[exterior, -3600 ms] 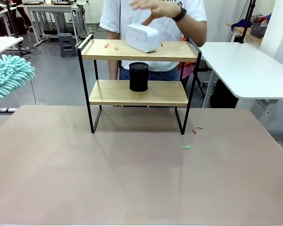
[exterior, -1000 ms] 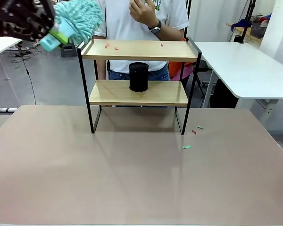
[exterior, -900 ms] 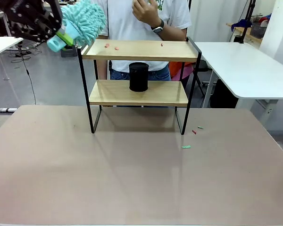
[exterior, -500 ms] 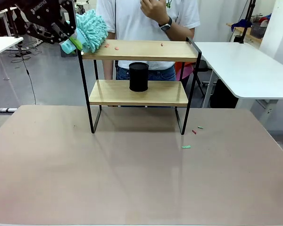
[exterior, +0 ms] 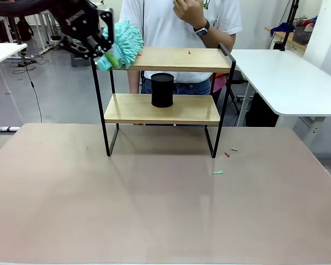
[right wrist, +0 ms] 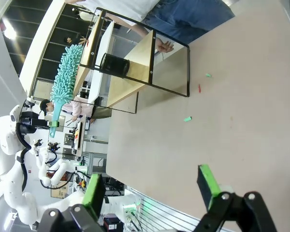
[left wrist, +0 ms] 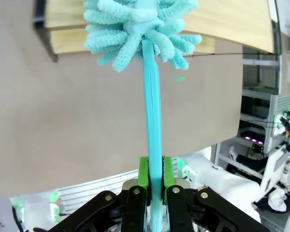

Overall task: Clean the shelf.
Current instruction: Clean the remaining tier of the Shelf with the Duster once objects are removed.

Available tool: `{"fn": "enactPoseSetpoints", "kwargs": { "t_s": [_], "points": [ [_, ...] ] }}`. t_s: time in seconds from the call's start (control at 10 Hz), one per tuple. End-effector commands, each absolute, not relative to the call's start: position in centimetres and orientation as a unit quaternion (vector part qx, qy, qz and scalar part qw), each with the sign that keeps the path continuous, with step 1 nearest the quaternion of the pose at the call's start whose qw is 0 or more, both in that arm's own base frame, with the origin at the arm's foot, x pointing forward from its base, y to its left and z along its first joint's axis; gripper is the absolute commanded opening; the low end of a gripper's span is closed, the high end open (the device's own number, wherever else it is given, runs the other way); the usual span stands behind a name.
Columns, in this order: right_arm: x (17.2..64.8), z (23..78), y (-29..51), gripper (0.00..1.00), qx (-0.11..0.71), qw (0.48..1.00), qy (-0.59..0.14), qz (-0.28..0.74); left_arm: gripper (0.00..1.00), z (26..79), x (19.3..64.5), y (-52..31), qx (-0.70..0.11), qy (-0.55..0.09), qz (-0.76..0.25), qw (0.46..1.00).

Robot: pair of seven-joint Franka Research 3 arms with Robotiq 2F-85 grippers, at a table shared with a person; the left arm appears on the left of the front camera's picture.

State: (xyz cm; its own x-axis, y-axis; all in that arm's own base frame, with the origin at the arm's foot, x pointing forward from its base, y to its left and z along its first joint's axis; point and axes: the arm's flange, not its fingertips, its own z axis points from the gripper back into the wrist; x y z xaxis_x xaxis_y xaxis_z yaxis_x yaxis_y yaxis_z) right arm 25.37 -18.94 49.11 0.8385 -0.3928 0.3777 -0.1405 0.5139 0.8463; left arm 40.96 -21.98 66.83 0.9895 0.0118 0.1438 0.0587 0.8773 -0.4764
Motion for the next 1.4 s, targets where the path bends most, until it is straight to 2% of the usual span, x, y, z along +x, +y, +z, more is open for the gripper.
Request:
{"fn": "enactPoseSetpoints", "kwargs": {
  "t_s": [0.0,0.6,0.9,1.1,1.3],
  "points": [
    [25.6,49.3,-18.9,1.00,0.490,0.820,-0.286,-0.067,0.13,67.5,42.1,-25.2,-0.240,-0.056,-0.017,0.969],
    [25.6,49.3,-18.9,1.00,0.490,0.820,-0.286,-0.067,0.13,67.8,44.4,-35.6,-0.250,-0.042,-0.073,0.965],
    [25.6,49.3,-18.9,1.00,0.490,0.820,-0.286,-0.067,0.13,68.5,42.6,-34.1,-0.231,-0.016,-0.167,0.959],
    [25.6,49.3,-18.9,1.00,0.490,0.820,-0.286,-0.067,0.13,69.1,39.7,-31.2,-0.200,0.026,-0.275,0.940],
    [25.6,49.3,-18.9,1.00,0.490,0.820,-0.286,-0.067,0.13,69.2,35.9,-27.6,-0.185,0.124,-0.399,0.890]
  ]
}}
